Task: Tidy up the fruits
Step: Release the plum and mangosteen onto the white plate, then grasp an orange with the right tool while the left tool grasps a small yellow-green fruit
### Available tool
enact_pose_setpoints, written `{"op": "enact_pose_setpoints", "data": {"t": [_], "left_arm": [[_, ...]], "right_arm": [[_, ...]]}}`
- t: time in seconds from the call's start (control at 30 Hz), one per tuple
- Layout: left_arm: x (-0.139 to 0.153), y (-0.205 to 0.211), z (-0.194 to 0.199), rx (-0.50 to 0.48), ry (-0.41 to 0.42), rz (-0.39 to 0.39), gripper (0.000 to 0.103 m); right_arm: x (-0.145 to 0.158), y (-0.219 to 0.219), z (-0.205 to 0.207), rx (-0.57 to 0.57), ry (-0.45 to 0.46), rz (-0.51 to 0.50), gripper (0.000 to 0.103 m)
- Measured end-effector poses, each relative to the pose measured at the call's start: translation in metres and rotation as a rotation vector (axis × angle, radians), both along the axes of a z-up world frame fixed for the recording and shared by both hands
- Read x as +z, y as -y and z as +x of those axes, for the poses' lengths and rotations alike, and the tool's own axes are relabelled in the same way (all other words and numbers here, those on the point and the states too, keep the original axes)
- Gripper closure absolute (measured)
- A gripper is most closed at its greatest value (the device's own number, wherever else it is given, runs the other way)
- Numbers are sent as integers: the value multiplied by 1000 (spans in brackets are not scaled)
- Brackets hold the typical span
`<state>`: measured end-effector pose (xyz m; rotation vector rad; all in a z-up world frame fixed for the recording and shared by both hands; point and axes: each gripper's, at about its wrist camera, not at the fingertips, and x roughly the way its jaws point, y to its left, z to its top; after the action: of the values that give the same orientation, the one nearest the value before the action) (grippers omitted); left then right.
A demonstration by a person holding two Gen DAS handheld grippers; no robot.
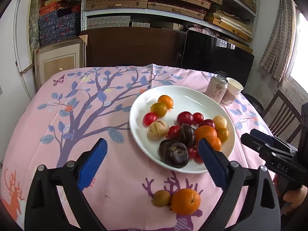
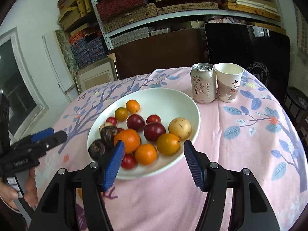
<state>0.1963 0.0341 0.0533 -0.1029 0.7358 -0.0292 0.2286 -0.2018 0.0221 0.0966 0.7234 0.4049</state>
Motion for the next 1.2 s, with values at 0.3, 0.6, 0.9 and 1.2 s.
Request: {"op": "enact_pose_setpoints", "data": {"t": [0.3, 0.6, 0.9, 1.2], "left_arm": [[-20, -18, -41, -3, -63, 28, 10], [-35, -34, -63, -10, -108, 107, 10], [-60, -4, -53, -96, -146, 124, 10], [-82, 22, -30, -105, -187, 114, 67]], "right_arm": [[-26, -83, -69, 292, -3, -249, 38], [-52, -119, -52, 309, -103, -213, 57], [-28, -60, -64, 230, -75, -118, 57], [-32, -17, -57, 126, -107, -58, 57]]}}
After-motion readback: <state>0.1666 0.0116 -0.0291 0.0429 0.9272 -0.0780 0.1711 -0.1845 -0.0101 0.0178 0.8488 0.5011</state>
